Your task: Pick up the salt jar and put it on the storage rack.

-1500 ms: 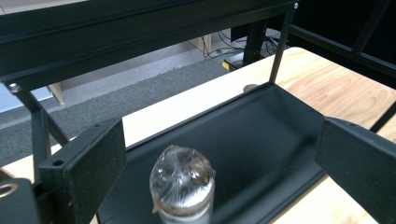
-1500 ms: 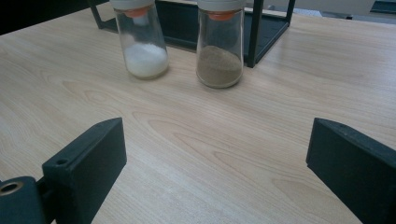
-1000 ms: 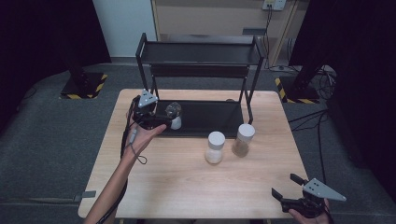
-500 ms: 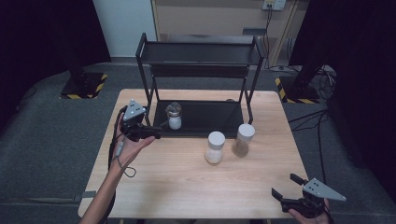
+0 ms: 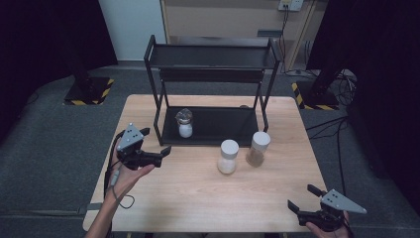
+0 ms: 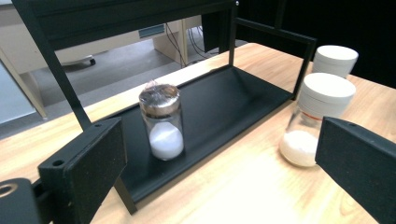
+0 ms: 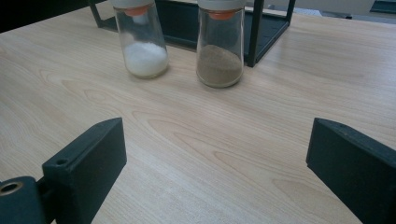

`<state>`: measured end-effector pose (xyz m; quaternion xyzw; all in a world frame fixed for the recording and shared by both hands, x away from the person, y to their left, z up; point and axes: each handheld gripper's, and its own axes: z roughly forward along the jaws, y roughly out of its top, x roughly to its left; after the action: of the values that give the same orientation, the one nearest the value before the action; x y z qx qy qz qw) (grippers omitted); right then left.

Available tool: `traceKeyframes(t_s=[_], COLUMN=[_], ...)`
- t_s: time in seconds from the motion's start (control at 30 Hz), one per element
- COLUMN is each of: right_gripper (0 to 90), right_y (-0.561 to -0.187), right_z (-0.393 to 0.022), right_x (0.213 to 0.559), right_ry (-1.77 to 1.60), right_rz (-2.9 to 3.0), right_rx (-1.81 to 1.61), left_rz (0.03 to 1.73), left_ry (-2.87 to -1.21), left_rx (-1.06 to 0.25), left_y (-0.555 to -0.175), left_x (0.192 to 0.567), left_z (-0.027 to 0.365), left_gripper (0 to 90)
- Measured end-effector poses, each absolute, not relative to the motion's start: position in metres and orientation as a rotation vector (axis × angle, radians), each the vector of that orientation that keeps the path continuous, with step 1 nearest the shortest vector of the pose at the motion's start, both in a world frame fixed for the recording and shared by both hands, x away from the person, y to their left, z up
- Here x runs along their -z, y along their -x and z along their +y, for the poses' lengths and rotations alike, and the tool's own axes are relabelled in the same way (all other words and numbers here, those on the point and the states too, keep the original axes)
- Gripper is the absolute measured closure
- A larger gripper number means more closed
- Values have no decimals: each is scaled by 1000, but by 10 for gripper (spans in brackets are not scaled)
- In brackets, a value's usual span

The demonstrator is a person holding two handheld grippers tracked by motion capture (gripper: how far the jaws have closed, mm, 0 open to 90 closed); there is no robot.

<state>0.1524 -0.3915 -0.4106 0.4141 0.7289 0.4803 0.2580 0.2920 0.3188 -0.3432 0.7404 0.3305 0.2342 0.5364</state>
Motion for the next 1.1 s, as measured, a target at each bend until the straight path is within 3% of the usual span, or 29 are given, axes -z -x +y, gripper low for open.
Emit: traceKeyframes(t_s=[1.1], right_gripper=[50], right_y=[-153], right_z=[-391], right_x=[410], right_ry=[-1123], right_rz=[1984], right_rx=[-1294], left_rz=[813], left_ry=[-1785], left_rx=[-433], left_y=[-241], left_x=[423], left_z=[348], left_gripper=[16])
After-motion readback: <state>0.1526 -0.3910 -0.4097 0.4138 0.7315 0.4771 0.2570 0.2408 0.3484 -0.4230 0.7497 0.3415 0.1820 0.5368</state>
